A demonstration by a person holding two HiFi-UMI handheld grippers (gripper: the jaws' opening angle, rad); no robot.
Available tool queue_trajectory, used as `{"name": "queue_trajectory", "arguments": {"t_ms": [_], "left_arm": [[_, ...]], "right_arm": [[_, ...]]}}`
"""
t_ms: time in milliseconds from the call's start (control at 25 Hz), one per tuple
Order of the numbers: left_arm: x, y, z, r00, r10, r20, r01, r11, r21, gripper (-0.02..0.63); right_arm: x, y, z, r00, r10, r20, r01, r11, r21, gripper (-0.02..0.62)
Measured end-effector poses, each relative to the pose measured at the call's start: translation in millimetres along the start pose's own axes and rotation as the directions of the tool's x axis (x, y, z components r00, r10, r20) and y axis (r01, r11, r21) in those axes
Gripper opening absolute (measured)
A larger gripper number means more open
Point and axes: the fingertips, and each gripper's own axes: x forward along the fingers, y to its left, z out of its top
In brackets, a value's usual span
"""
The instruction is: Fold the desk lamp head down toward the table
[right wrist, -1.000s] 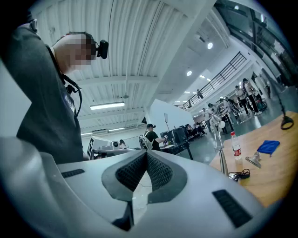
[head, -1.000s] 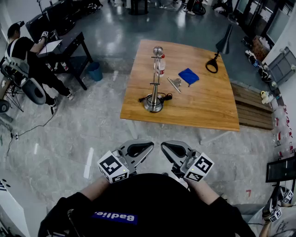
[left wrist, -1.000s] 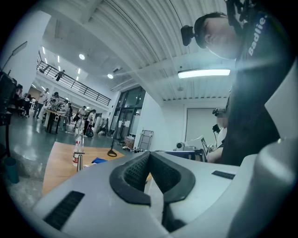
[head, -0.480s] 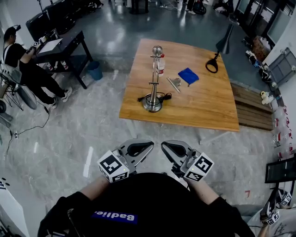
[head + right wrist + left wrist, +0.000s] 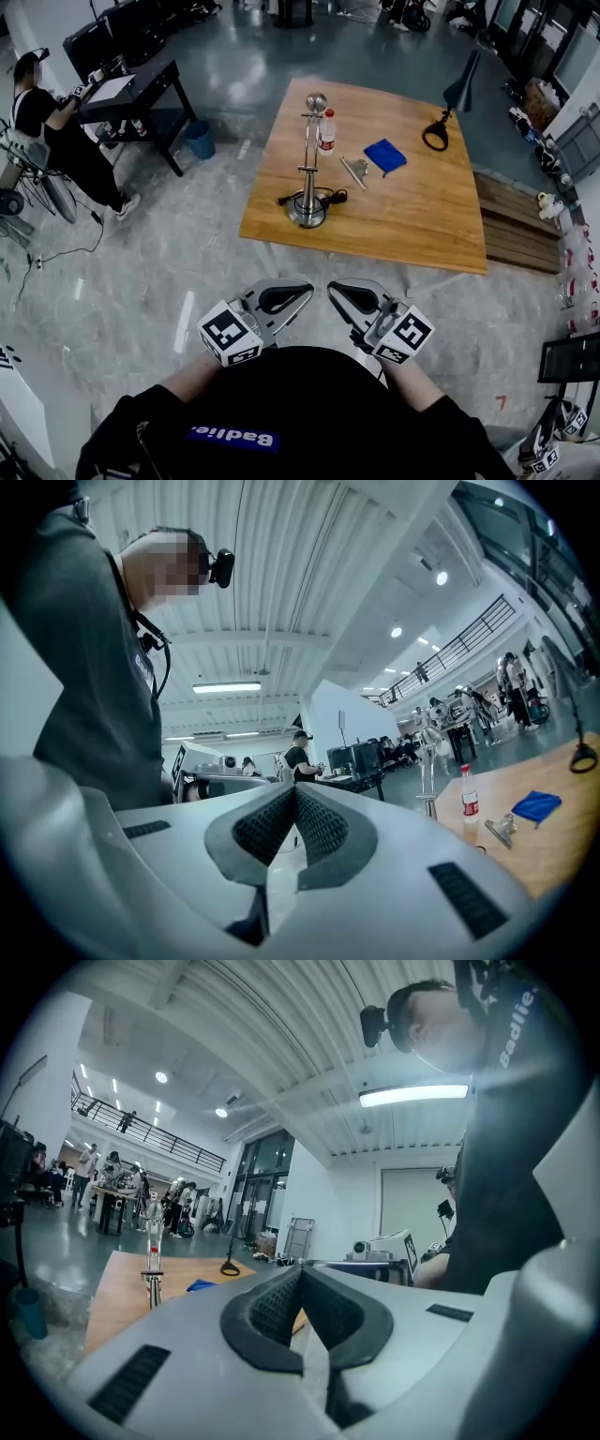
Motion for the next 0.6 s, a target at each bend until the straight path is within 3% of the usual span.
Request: {"name": "queue_trajectory", "arguments": {"t_ms": [280, 600], "left_arm": [[22.5, 2.6, -2.9, 0.999, 0.042, -0.011, -0.042, 0.999, 0.018, 0.009], [30.7, 61.7, 8.1, 1.000, -0.022, 0.008, 0.022, 0.999, 0.023, 0.009]], "right_arm": [[-9.8, -24.0, 2.7, 0.999, 0.038, -0.009, -0.038, 0.999, -0.022, 0.005], [35.3, -65.6, 0.9, 0.998, -0.017, -0.054, 0.014, 0.999, -0.051, 0.005]]}}
